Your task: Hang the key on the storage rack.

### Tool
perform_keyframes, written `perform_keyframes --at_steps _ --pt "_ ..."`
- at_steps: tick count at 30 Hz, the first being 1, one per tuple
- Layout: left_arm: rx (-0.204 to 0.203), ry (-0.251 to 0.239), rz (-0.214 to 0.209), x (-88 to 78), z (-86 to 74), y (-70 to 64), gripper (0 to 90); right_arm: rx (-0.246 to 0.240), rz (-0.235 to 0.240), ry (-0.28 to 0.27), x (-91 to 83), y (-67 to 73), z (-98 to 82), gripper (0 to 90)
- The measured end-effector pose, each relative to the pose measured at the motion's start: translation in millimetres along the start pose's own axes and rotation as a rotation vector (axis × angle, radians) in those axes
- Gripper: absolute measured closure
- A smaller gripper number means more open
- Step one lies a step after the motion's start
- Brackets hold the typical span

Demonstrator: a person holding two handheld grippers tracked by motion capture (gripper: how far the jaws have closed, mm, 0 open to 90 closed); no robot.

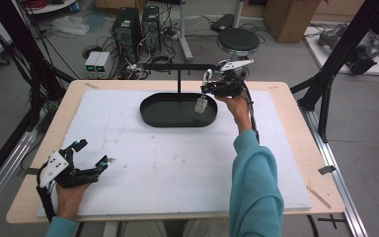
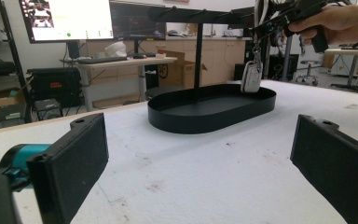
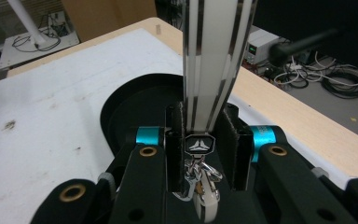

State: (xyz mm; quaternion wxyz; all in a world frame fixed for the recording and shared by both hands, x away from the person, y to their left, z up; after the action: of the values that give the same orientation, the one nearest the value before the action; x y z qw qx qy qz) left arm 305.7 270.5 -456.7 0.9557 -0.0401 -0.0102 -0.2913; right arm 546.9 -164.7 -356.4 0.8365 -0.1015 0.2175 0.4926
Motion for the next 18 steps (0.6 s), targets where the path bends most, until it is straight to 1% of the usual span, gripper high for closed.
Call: perform_keyframes --at_steps 7,8,12,14,15,16,18 --pt "0.000 0.000 0.000 0.0 0.0 0.0 4.5 0.010 -0.006 -0.010 3.6 -8.1 -5.4 74.5" --pt "0.000 0.000 0.001 0.0 0.0 0.0 4.5 0.020 0.002 -0.009 3.6 -8.1 -5.9 74.5" --pt "0.001 0.001 0.001 0.0 0.0 0.0 4.5 0.008 0.002 -0.012 6.3 -10.7 -6.8 74.5" --pt "0.001 0.000 0.001 0.0 0.0 -0.2 4.5 0.016 0.005 -0.013 7.0 -10.2 -6.6 74.5" --pt "0.002 0.001 0.001 -0.1 0.0 -0.1 4.5 0.011 -0.006 -0.021 7.5 -11.6 -6.4 74.5" --pt "0.002 0.001 0.001 -0.1 0.0 -0.1 4.5 0.023 -0.005 -0.017 7.1 -11.6 -6.9 74.5" --pt "0.001 0.001 0.000 -0.2 -0.1 -0.3 4.5 0.024 -0.010 -0.021 7.8 -13.3 -7.6 74.5"
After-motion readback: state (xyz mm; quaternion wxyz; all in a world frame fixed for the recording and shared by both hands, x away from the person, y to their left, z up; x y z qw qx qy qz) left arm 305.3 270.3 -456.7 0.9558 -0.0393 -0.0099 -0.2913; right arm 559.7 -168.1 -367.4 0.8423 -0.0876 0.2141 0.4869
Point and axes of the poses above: each handheld gripper's, and its own axes: x roughly forward along the jaws, z roughly out of its top, y roughly to its left, the point moved 4 cm from there along x, roughly forward along the jaws, and after that the axes turned 5 degrees about -x, right-handed, at the moved point
